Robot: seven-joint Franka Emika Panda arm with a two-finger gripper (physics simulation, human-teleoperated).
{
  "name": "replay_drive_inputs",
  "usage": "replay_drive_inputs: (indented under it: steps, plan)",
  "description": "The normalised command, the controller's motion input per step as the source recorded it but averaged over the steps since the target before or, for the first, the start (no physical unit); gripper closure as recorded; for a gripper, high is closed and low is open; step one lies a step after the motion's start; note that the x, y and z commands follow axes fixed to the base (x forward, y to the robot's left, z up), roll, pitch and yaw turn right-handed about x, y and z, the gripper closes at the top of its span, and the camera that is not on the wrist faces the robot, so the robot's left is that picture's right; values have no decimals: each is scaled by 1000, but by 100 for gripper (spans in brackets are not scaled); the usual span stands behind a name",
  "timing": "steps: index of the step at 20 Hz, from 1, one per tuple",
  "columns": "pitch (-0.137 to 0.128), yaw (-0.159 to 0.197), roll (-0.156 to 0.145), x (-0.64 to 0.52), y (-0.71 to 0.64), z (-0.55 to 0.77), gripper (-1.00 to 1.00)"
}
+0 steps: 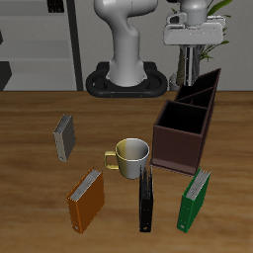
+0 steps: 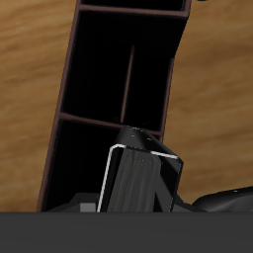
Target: Place the striped book into the left desk caddy's left compartment
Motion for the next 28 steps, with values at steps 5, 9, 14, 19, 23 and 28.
replay_drive_inputs:
  steps: [5,9,14,19,23,28]
  plan:
    - [-8,0,51,-134,269,51,100]
    - [-7,-11,16,-83,182,53,100]
    - [-12,-14,-7,25,24,18,100]
    - [10,-16,-10,174,-91,-96,100]
    - [41,-28,3,184,-6,-171,100]
    - [24,2,48,-11,125,-150,100]
